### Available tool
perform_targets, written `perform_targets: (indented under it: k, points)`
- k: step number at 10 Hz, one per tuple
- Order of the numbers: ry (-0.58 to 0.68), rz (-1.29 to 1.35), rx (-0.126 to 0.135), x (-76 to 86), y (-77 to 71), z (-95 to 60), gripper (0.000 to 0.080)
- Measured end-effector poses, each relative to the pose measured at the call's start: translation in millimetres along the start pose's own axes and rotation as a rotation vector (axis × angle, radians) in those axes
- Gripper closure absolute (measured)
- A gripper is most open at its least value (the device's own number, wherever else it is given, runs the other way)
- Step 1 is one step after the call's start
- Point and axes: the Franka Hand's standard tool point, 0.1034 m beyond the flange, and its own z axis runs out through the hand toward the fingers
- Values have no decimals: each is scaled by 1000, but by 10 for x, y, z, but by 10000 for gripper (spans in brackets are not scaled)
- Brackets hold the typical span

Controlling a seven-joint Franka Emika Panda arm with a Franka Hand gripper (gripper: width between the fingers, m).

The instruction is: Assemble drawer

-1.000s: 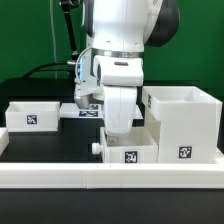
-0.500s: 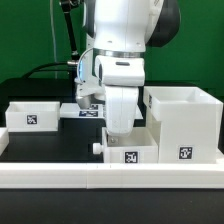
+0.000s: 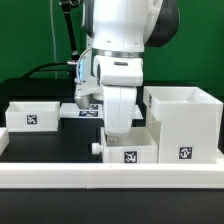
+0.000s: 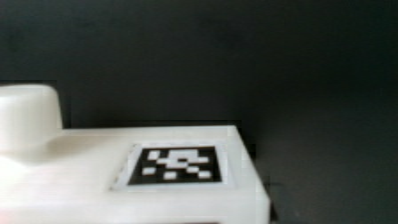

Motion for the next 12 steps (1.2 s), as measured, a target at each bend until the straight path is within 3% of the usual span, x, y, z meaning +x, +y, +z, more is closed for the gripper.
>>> perform_targets:
  k: [3,7,9,12]
  points:
    - [-10,32,-15,47,43,-46,757]
    - [-11,38,-11,26,27,-26,757]
    - [-18,12,-25,31,0,-10,757]
    - [-19,31,-25,18,-6,-11,757]
